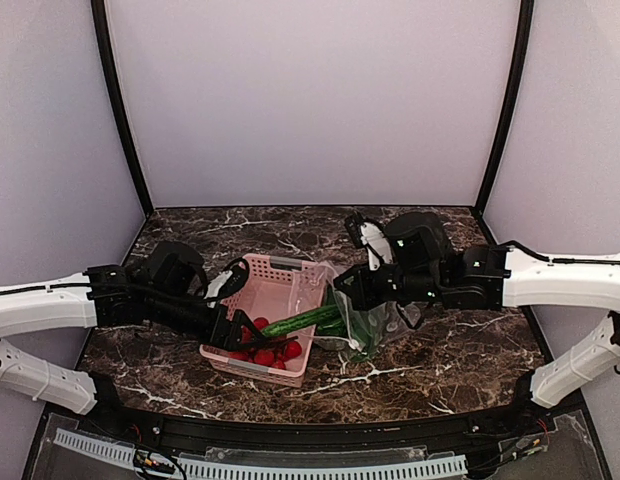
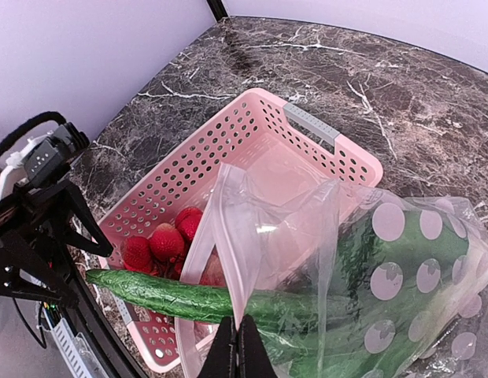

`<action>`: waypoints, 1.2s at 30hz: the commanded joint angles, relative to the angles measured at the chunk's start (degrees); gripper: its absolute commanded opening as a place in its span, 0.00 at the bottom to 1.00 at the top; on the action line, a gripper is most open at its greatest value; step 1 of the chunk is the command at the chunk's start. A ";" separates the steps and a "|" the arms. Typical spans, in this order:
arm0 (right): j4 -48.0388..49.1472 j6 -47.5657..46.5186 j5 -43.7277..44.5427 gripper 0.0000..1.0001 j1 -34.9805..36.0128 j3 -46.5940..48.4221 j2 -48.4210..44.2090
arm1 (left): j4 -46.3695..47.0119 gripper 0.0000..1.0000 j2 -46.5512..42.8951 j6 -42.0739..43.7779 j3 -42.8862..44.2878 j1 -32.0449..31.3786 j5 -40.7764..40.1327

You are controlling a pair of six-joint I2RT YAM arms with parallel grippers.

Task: Place the food in the zip-top bag and seal the zipper
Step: Place the fake vegetable in the zipper food storage bag.

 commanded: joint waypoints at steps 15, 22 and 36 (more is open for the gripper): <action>1.39 0.68 -0.34 0.00 0.24 1.63 0.32 | 6.36 0.52 2.95 -4.00 -0.46 0.52 2.86; 1.28 0.70 -0.14 0.00 0.26 1.56 0.37 | 10.40 0.20 3.19 -5.82 -0.99 0.49 4.98; 4.55 -2.60 -6.72 0.00 0.25 2.24 0.26 | 10.07 0.01 5.38 -0.55 3.76 1.31 10.86</action>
